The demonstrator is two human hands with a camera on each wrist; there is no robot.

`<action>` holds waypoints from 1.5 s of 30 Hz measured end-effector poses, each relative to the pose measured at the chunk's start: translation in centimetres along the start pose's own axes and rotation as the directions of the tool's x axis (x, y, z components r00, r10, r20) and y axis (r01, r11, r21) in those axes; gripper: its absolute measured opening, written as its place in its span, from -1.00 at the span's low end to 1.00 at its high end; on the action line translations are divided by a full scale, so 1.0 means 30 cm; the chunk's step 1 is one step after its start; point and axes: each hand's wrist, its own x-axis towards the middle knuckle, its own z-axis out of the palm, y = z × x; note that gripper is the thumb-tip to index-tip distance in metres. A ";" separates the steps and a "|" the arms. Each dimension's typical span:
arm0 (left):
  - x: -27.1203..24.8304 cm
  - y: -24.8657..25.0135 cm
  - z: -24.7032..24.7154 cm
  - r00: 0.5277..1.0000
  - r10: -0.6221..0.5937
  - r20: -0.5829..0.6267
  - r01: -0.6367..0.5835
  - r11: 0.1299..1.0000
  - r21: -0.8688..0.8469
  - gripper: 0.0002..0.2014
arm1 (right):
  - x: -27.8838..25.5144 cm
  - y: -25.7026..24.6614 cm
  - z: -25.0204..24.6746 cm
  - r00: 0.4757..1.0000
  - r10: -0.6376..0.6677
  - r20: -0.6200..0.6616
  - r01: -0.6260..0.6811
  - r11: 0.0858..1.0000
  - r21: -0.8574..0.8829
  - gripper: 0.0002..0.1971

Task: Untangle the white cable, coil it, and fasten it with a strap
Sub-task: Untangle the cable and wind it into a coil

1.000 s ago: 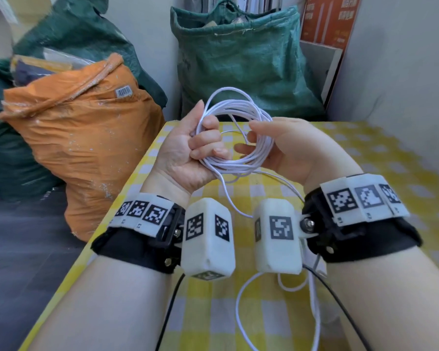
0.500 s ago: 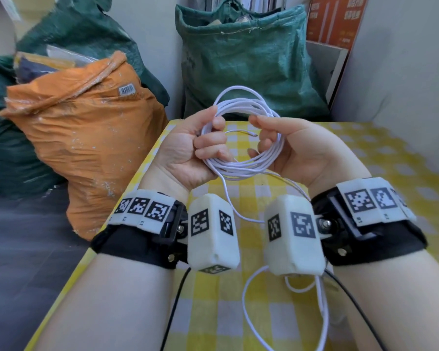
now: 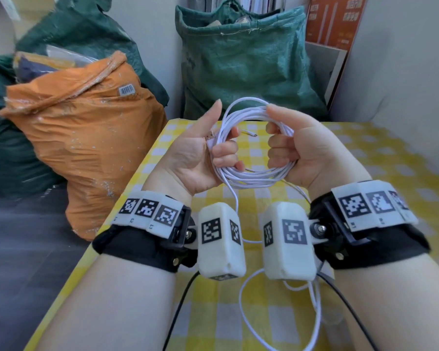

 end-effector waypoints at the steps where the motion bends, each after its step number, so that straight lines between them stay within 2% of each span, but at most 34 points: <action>1: 0.002 0.000 0.006 1.000 0.003 -0.027 -0.002 1.000 0.026 -0.58 | -0.002 0.001 0.002 1.000 0.006 -0.003 -0.006 1.000 -0.010 -0.62; 7: 0.001 -0.004 0.020 0.999 0.011 -0.034 -0.010 0.999 0.041 -0.64 | -0.005 0.002 0.002 0.999 0.005 -0.035 -0.006 0.999 -0.040 -0.54; 13: 0.001 -0.003 0.031 1.000 -0.002 -0.024 0.004 0.996 0.086 -0.53 | -0.002 -0.001 -0.004 0.998 0.011 -0.055 -0.014 0.998 -0.067 -0.57; 20: 0.005 -0.008 0.020 1.000 -0.001 -0.018 0.002 0.997 0.078 -0.66 | 0.003 0.004 -0.002 0.997 0.009 -0.073 -0.013 0.998 -0.059 -0.56; 25: 0.004 -0.010 0.019 0.999 0.015 0.050 -0.017 0.999 0.045 -0.80 | 0.002 0.001 -0.009 0.996 -0.005 -0.094 0.001 0.999 -0.046 -0.58; 30: 0.006 -0.009 0.022 1.000 -0.004 0.016 0.002 0.996 0.090 -0.60 | 0.000 0.004 -0.001 0.996 -0.008 -0.091 0.001 0.996 -0.085 -0.57; 34: 0.011 -0.012 0.019 1.000 -0.018 -0.004 0.018 0.998 0.067 -0.57 | 0.003 0.008 0.001 0.996 -0.015 -0.092 0.006 0.996 -0.094 -0.57; 40: 0.013 -0.024 0.022 0.997 0.066 0.035 -0.067 0.997 0.026 -0.78 | 0.008 0.010 -0.003 0.991 -0.042 -0.123 0.045 0.999 0.019 -0.58; 45: 0.018 -0.034 0.012 0.987 0.125 0.100 -0.116 0.989 -0.097 -0.73 | 0.018 0.015 -0.003 0.976 -0.117 -0.183 0.156 0.963 0.217 -0.59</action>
